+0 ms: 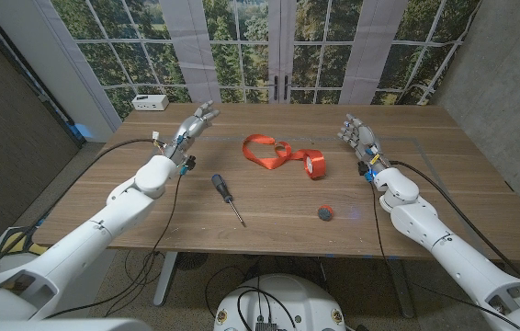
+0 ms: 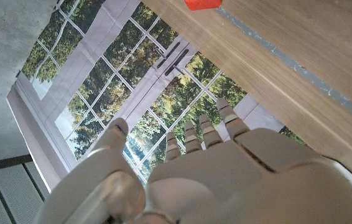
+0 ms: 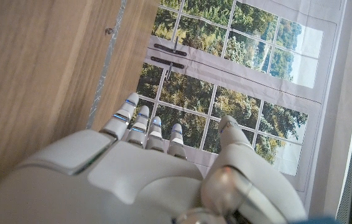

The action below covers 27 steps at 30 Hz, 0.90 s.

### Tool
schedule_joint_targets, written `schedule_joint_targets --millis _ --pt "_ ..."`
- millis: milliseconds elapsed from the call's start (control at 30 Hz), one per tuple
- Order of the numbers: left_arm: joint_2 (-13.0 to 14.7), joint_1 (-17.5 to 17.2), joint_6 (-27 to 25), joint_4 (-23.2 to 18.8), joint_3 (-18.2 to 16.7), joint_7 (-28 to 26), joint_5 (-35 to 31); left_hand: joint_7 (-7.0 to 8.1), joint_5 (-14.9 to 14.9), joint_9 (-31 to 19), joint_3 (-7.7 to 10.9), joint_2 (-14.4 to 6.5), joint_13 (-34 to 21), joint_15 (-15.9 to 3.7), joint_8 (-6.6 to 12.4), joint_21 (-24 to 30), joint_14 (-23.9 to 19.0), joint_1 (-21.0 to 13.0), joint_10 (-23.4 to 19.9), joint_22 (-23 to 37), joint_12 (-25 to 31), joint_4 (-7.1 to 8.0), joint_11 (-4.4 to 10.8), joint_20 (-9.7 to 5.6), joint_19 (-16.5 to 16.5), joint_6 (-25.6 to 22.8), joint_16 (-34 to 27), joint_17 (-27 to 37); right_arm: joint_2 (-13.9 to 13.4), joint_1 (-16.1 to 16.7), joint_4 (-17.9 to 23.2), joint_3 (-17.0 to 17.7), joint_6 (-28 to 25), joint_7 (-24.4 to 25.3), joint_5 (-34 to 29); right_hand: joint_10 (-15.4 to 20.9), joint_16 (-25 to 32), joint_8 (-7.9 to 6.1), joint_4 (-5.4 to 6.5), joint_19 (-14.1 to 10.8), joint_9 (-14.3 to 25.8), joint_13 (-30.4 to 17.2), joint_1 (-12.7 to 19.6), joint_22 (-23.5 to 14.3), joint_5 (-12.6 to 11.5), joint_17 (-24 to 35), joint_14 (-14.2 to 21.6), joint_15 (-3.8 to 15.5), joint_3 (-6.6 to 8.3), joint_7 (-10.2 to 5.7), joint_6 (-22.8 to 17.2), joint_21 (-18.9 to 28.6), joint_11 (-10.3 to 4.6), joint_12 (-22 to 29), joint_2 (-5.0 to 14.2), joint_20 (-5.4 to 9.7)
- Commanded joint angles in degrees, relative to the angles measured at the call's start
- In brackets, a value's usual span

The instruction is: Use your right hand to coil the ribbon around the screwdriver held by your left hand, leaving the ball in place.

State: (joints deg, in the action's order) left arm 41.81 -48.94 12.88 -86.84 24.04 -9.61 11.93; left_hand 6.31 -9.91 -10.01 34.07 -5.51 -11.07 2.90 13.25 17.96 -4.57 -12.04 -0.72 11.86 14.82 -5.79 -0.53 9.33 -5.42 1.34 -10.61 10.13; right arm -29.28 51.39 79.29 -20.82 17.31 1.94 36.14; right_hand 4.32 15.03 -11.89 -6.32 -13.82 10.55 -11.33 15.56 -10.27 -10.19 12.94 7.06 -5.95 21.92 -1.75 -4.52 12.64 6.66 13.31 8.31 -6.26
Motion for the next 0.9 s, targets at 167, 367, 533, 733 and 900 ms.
schedule_joint_targets --millis 167,367,533,733,900 --pt "7.3 -3.0 -2.6 -7.4 -1.5 -2.8 -10.4 0.09 0.0 -0.3 0.05 0.2 -0.2 -0.07 -0.21 0.1 -0.6 -1.2 -1.2 0.2 -0.2 -1.05 0.15 0.37 -0.3 -1.2 -0.3 0.0 -0.3 2.8 4.8 0.0 0.6 3.6 -1.9 0.5 0.2 -0.24 0.13 0.0 0.1 -0.3 0.2 -0.2 -0.2 0.1 0.1 -0.47 0.21 0.04 -0.8 -0.1 0.28 0.0 0.08 -0.5" --pt "10.0 -4.3 -2.8 -9.5 -2.3 -1.8 -12.7 -0.2 0.1 -0.3 -0.06 0.3 -0.2 0.04 -0.47 0.1 -0.8 -1.5 -1.5 0.2 -0.3 -1.44 0.1 0.72 -0.4 -1.7 -0.4 0.0 -0.2 4.0 6.5 0.1 0.6 5.2 -2.5 0.5 0.2 -0.23 0.1 0.0 0.1 -0.3 0.2 -0.2 -0.2 0.2 0.1 -0.49 0.22 0.13 -1.0 -0.1 0.4 -0.1 0.08 -0.51" --pt "12.5 -5.7 -3.6 -11.4 -3.2 -0.6 -13.7 -0.2 0.1 -0.3 -0.13 0.4 -0.3 -0.13 -0.66 0.1 -0.9 -1.7 -1.7 0.2 -0.4 -1.62 0.43 0.74 -0.5 -1.9 -0.4 0.0 -0.3 4.9 7.9 0.1 0.5 6.3 -3.1 0.7 0.2 -0.26 0.08 0.0 0.1 -0.3 0.2 -0.2 -0.2 0.2 0.1 -0.5 0.22 0.19 -1.2 -0.1 0.36 -0.1 0.07 -0.52" --pt "14.6 -6.8 -3.4 -12.7 -4.2 0.2 -15.0 -0.26 0.1 -0.4 -0.19 0.4 -0.3 -0.18 -0.75 0.1 -0.9 -1.7 -1.8 0.2 -0.4 -1.68 0.44 0.81 -0.5 -2.0 -0.3 0.0 -0.2 5.6 9.2 -0.1 0.3 7.2 -3.7 0.7 0.1 -0.22 0.03 0.0 0.1 -0.3 0.3 -0.2 -0.2 0.2 0.1 -0.51 0.24 0.2 -1.3 -0.1 0.3 -0.1 0.06 -0.57" --pt "17.8 -8.2 -3.4 -14.7 -5.3 2.7 -15.7 -0.32 0.1 -0.4 -0.25 0.5 -0.3 -0.18 -0.89 0.1 -0.9 -1.7 -1.8 0.2 -0.5 -1.74 0.33 0.8 -0.5 -2.0 -0.3 0.1 -0.4 6.2 10.8 -0.3 -0.3 8.5 -4.7 0.8 0.1 -0.19 0.01 0.0 0.1 -0.3 0.3 -0.2 -0.2 0.2 0.1 -0.49 0.26 0.18 -1.4 -0.2 0.37 -0.1 0.08 -0.59"
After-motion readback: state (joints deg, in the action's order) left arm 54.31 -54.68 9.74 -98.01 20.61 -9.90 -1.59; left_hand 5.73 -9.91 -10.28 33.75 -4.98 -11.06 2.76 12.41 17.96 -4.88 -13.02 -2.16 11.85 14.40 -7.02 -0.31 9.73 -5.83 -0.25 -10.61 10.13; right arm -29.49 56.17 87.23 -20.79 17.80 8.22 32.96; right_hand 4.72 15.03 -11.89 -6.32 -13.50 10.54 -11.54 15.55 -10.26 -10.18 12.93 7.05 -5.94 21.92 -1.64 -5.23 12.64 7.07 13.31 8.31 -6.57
